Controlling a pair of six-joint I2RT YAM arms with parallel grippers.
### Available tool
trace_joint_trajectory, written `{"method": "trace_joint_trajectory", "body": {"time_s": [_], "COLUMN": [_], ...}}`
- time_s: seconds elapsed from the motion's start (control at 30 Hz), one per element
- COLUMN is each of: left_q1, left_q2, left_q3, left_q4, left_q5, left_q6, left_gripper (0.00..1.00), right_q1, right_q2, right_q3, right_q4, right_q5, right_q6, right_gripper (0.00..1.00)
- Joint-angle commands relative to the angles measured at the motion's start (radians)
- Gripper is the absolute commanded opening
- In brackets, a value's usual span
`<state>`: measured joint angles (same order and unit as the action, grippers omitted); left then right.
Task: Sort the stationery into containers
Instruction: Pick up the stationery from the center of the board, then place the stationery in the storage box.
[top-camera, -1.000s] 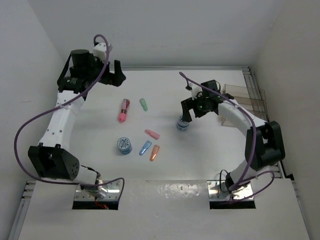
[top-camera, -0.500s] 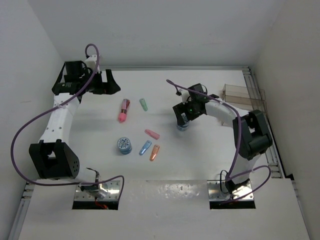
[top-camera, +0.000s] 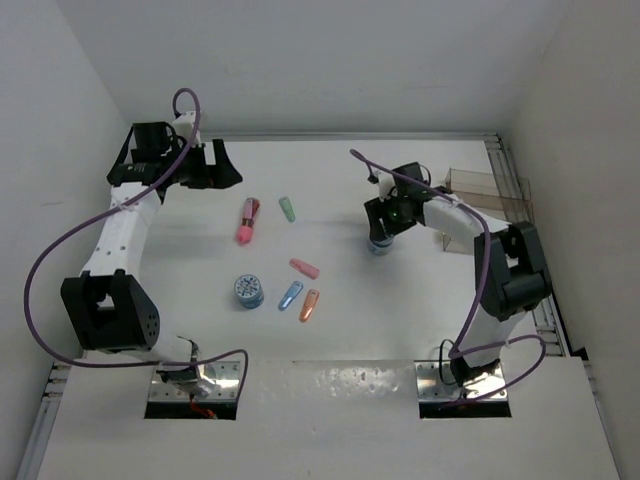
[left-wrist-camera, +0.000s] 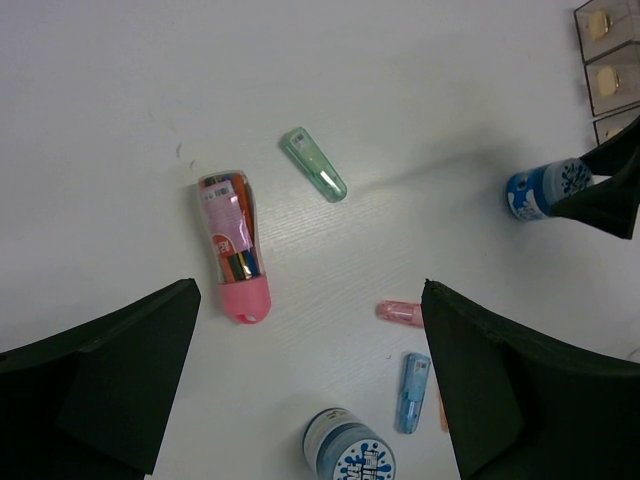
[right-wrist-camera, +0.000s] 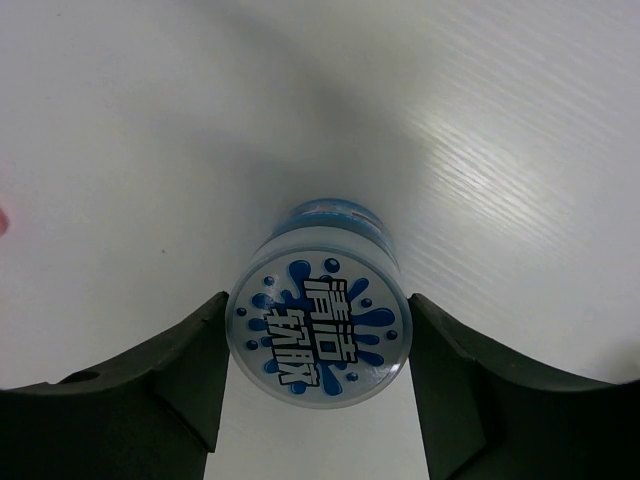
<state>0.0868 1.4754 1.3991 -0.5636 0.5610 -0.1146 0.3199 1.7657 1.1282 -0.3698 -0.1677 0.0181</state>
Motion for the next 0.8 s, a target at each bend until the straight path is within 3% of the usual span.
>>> {"method": "trace_joint_trajectory", "body": {"time_s": [0.0, 0.17, 0.37, 0.77], "left_q1": [0.004, -0.001, -0.007, -0.013], "left_q2": [0.016, 0.046, 0.072, 0.126], "left_q3": [0.031, 0.109, 0.135, 0.172], "left_q4": [0.048, 0.053, 0.099, 0.130], "left_q5": [0.027, 0.019, 0.028, 0.010], "left_q6": [-0.010, 0.024, 0.015, 0.016], "left_gripper": [1.00, 1.00, 1.00, 1.00], "right_q1": [-0.103, -0.261, -0.444, -0.536], "right_q2": [-0.112, -0.126, -0.046, 0.077], "right_q3": [0.105, 0.274, 0.439, 0.433], "right_q4": [-0.021, -0.072, -0.069, 0.089], "right_q5": [-0.016, 0.020, 0.099, 0.135], "right_q6": [-0.003, -0.010, -0.035, 0.045], "right_gripper": [0.09, 0.00, 0.00, 0.00]}}
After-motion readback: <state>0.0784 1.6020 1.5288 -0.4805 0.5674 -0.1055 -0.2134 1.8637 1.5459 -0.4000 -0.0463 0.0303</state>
